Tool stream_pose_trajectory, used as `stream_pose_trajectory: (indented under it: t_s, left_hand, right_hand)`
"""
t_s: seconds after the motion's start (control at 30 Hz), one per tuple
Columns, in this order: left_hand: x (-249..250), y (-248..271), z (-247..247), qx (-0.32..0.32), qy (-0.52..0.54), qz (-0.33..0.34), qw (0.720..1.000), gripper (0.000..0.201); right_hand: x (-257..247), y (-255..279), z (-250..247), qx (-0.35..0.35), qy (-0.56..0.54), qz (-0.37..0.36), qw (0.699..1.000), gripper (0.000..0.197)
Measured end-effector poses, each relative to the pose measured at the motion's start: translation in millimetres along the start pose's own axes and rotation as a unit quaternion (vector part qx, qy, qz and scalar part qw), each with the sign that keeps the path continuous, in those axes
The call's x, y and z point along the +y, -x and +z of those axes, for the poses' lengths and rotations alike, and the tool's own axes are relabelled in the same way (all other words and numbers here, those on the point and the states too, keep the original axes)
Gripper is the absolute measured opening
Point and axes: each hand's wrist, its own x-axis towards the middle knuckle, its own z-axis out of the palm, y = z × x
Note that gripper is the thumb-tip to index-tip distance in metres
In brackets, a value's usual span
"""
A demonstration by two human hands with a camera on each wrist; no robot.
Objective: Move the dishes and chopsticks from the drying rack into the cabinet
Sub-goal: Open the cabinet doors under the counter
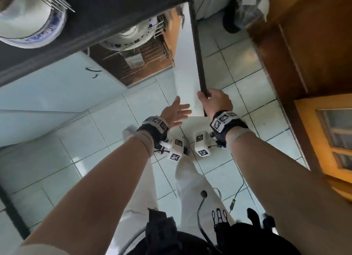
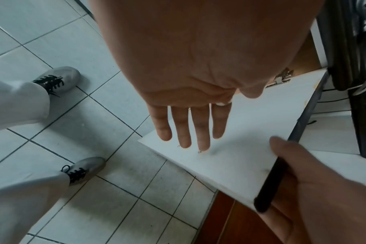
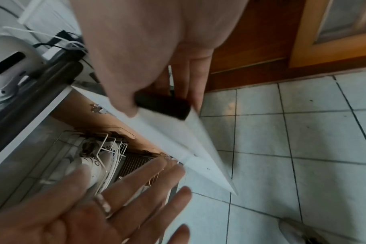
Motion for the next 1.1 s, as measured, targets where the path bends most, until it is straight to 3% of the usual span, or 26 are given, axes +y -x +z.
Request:
stream_pose_trajectory:
  t_s: [0.13,0.2,0.3,0.37,0.5,0.6,0.87,1.1]
  left_hand:
    - [7.5,5.1,-9.9,0.063,0.031,0.027,0.997,0.072]
    - [12.9,12.3,-20.8,0.087,0.046,0.032,0.995,0.071]
    - [21.2,29.3,-44.2,0.116,0.067,0.039,0.99,0.068]
    - [26.4,44.0,-67.3,0.14,0.082,0.045,0.986,0.065]
    - [29.7,69.9,-132.6,0.188,0.128,0.053,0.972,0.06]
    - [24.6,88.3,-188.2,0.226,0.154,0.059,0.96,0.059]
    - [14.0,106.6,-309.9,0.268,0.197,0.045,0.942,0.055]
    - [5.8,110.7,-344.3,0.271,0.224,0.051,0.935,0.059]
  right_hand:
    - [4.8,-2.4,-0.5,0.031,-0.013,0.065,0.997,0.031]
    - [-5.0,-0.1,0.9,0.056,-0.056,0.076,0.994,0.047]
    - [-37.9,6.9,4.4,0.125,-0.03,-0.023,0.991,0.067]
    - [-70.2,10.0,10.8,0.09,-0.027,-0.086,0.992,0.063]
    - [-149.8,13.0,39.3,-0.088,-0.054,-0.144,0.984,0.049]
    - [-210.0,20.9,75.6,-0.156,-0.038,-0.18,0.97,0.043]
    - [-329.0,13.8,173.6,-0.197,-0.045,-0.183,0.962,0.076]
    - [-335.7,2.6,185.6,-0.133,-0.038,-0.154,0.978,0.06]
